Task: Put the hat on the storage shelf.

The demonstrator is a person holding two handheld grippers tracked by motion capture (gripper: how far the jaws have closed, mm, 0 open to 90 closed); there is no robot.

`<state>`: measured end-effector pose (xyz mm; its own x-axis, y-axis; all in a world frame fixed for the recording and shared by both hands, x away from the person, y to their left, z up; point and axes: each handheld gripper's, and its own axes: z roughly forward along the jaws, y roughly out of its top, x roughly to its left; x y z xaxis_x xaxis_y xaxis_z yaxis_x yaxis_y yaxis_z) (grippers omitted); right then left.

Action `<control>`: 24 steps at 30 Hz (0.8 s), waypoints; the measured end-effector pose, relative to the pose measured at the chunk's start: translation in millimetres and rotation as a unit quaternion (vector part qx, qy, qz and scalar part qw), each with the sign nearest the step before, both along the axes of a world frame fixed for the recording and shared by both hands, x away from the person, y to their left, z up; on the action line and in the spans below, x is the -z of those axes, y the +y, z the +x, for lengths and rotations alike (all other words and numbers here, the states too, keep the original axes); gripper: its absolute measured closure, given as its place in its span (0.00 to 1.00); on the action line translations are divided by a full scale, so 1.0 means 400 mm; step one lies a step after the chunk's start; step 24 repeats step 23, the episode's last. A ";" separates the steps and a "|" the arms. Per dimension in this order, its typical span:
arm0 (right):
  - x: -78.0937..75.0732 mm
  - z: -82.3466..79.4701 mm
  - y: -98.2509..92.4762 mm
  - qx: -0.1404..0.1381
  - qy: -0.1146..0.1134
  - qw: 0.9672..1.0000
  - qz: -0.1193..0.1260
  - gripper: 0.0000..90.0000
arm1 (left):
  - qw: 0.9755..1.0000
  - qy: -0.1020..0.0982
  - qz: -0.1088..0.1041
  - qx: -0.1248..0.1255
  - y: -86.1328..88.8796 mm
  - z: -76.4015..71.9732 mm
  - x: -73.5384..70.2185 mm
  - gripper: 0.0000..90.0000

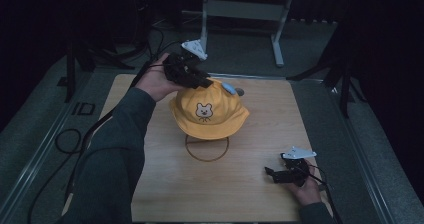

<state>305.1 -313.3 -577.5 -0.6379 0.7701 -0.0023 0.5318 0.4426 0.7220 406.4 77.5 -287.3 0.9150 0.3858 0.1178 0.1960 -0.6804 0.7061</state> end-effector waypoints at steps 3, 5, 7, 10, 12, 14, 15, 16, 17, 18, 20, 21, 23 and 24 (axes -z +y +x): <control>0.000 0.000 0.000 0.000 0.000 1.000 0.000 0.12 | 1.000 0.003 0.009 0.006 -0.009 -0.003 0.007 0.80; 0.000 0.000 0.000 0.000 0.000 1.000 0.000 0.12 | 1.000 0.003 0.026 0.005 -0.017 -0.004 0.017 0.81; 0.000 0.000 0.000 0.001 0.001 1.000 0.000 0.12 | 0.999 0.006 0.036 0.004 -0.022 -0.002 0.028 0.81; 0.000 0.000 0.000 0.001 0.001 1.000 0.000 0.12 | 0.999 0.006 0.036 0.006 -0.025 -0.001 0.033 0.80; 0.000 0.000 0.000 0.001 0.001 1.000 0.001 0.12 | 0.999 0.007 0.032 0.006 -0.026 0.001 0.032 0.77; 0.000 0.000 0.000 0.001 0.001 1.000 0.001 0.12 | 1.000 0.010 0.024 0.005 -0.025 0.002 0.028 0.71; 0.000 0.000 0.000 0.001 0.001 1.000 0.000 0.12 | 1.000 0.010 0.021 0.001 -0.023 0.003 0.026 0.66; 0.000 0.000 0.000 0.001 0.001 1.000 0.000 0.12 | 1.000 0.011 0.016 -0.004 -0.018 0.005 0.023 0.61; 0.000 0.000 0.000 0.001 0.001 1.000 0.001 0.12 | 1.000 0.013 0.011 -0.009 -0.013 0.006 0.019 0.57; 0.000 0.000 0.000 0.001 0.001 1.000 0.000 0.12 | 1.000 0.011 0.006 -0.013 -0.009 0.006 0.017 0.53; 0.000 0.000 0.000 0.001 0.001 1.000 0.001 0.12 | 1.000 -0.004 0.000 -0.023 0.002 0.001 0.010 0.47; 0.000 0.000 0.000 0.000 0.001 1.000 0.000 0.12 | 1.000 -0.008 -0.001 -0.027 0.009 -0.001 0.004 0.44; 0.000 0.000 0.000 0.001 0.001 1.000 0.001 0.12 | 0.999 -0.015 -0.013 -0.032 0.022 -0.007 -0.006 0.41; 0.000 0.000 0.000 0.001 0.001 1.000 0.001 0.12 | 0.999 -0.015 -0.013 -0.032 0.022 -0.007 -0.006 0.41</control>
